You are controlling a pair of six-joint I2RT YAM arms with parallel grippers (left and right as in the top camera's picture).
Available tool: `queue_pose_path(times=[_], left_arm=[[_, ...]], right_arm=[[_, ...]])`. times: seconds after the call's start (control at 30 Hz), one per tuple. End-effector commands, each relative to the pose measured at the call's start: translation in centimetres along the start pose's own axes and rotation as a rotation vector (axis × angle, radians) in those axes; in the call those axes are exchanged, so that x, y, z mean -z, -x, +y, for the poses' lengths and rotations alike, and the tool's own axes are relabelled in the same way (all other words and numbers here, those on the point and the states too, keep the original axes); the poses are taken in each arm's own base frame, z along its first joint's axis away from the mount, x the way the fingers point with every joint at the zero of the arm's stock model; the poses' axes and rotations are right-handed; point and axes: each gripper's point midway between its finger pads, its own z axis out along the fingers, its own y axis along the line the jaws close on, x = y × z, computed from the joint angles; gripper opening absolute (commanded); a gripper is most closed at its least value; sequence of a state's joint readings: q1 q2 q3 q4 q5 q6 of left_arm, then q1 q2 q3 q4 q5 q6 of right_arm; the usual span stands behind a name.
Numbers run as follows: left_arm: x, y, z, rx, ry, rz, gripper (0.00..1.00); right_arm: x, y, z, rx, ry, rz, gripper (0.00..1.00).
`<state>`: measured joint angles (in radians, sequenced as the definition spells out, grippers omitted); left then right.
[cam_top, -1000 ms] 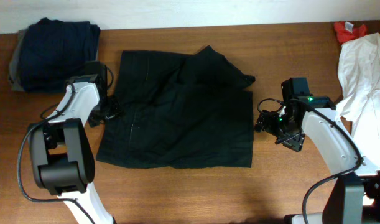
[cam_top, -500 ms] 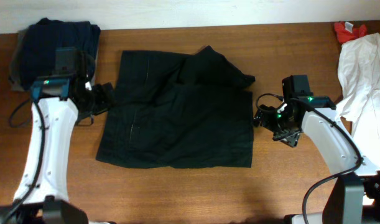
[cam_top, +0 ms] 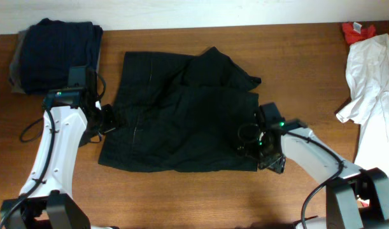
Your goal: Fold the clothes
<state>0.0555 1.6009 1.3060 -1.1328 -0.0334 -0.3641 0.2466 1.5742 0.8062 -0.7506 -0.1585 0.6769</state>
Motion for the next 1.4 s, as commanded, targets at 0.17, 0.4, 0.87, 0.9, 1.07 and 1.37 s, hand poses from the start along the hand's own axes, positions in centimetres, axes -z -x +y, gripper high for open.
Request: queue_pose_path(times=[0.17, 0.4, 0.87, 0.9, 1.07, 1.37], left_arm=[[-0.6, -0.2, -0.1, 0.014, 0.000, 0.013, 0.99], [-0.6, 0.0, 0.0, 0.014, 0.006, 0.004, 0.99], [-0.6, 0.1, 0.2, 0.014, 0.019, -0.002, 0.99], [-0.6, 0.1, 0.2, 0.014, 0.019, -0.002, 0.99], [-0.6, 0.2, 0.4, 0.015, 0.032, -0.008, 0.99], [-0.6, 0.6, 0.2, 0.016, 0.021, -0.023, 0.99]], right_arm=[[-3.0, -1.5, -1.5, -0.063, 0.006, -0.003, 0.57], [-0.9, -1.0, -1.6, -0.064, -0.048, 0.003, 0.04], [10.1, -1.3, -5.8, -0.138, -0.395, -0.073, 0.04], [10.5, -1.4, -6.0, -0.155, -0.404, -0.091, 0.04], [13.6, -2.7, -5.3, -0.134, -0.300, -0.210, 0.04], [14.5, -7.7, -8.2, -0.215, -0.252, -0.223, 0.04]])
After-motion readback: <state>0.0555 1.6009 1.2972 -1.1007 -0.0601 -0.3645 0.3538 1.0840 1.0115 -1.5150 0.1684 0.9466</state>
